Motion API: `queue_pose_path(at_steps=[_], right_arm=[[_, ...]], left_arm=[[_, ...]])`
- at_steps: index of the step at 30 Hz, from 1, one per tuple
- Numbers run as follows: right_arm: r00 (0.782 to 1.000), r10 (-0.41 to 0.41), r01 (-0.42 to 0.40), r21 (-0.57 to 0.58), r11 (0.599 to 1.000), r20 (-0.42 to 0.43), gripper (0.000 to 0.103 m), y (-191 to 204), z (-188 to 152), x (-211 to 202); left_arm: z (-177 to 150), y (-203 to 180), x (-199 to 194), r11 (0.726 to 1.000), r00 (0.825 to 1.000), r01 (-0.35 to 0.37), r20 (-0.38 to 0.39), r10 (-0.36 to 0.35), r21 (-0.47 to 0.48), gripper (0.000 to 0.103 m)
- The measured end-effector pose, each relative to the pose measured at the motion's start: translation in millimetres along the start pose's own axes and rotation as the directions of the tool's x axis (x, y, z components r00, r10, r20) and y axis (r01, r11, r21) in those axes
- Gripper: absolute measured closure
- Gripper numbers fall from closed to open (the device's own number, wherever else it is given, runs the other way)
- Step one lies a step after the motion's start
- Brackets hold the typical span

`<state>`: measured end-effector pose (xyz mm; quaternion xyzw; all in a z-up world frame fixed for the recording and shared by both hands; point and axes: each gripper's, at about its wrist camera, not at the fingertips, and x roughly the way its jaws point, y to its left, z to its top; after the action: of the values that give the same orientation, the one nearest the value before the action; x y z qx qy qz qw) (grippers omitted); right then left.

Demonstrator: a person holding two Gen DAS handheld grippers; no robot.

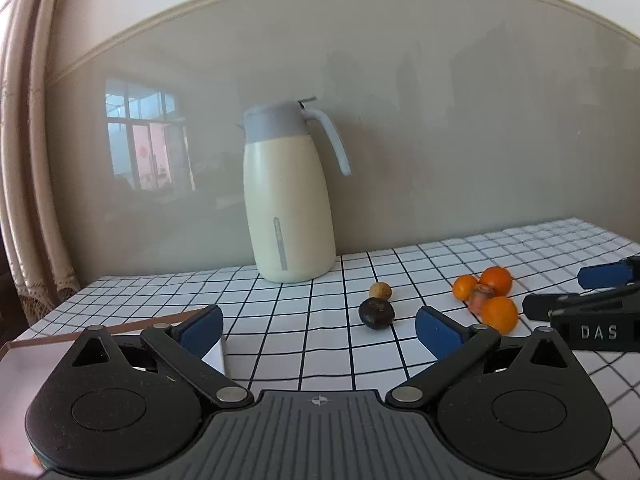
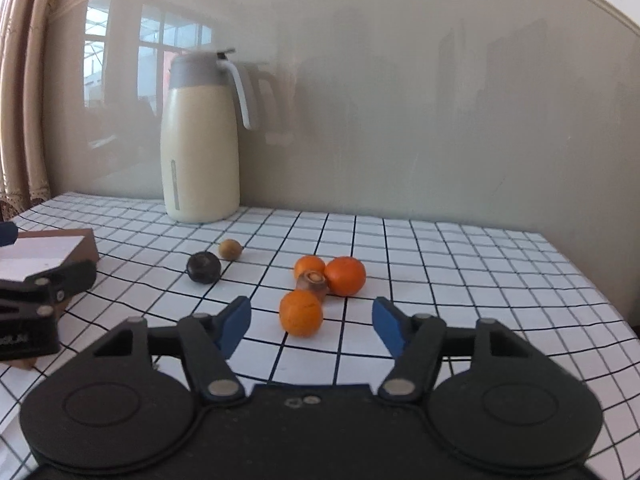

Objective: Organize fruits
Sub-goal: 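Grasp a dark brown fruit with the left tool while the right tool grasps an orange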

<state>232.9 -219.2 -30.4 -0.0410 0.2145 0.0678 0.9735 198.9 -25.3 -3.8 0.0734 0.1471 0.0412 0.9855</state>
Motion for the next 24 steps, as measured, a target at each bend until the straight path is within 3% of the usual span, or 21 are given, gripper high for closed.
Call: queue_pose_path(at_steps=[1,5,10,17,24], right_arm=[[1.000,0.002,-0.002,-0.001,1.000,-0.011,0.048,0.3,-0.3,4.8],[0.999,0.012,-0.013,-0.012,1.000,-0.051,0.052,2.0,-2.4,24.5],[0.996,0.017,-0.019,-0.021,1.000,-0.089,0.059,3.5,-5.8,45.9],[0.991,0.024,-0.028,-0.031,0.999,-0.129,0.079,0.5,-0.8,70.8],[0.993,0.021,-0.021,0.003,1.000,-0.114,0.079,-11.5,7.6,85.8]], left_arm=[[1.1,-1.1,7.7,1.000,1.000,0.006,-0.015,-0.006,-0.002,0.012],[-1.3,-3.9,29.3,1.000,0.999,0.005,-0.052,-0.006,-0.005,0.015],[-8.9,-9.0,56.6,0.998,0.992,0.040,-0.120,-0.044,-0.039,0.026],[-9.0,-27.4,93.5,0.996,0.977,0.065,-0.199,-0.075,-0.054,0.036],[-1.4,-40.5,130.3,0.993,0.962,0.085,-0.254,-0.102,-0.078,0.046]])
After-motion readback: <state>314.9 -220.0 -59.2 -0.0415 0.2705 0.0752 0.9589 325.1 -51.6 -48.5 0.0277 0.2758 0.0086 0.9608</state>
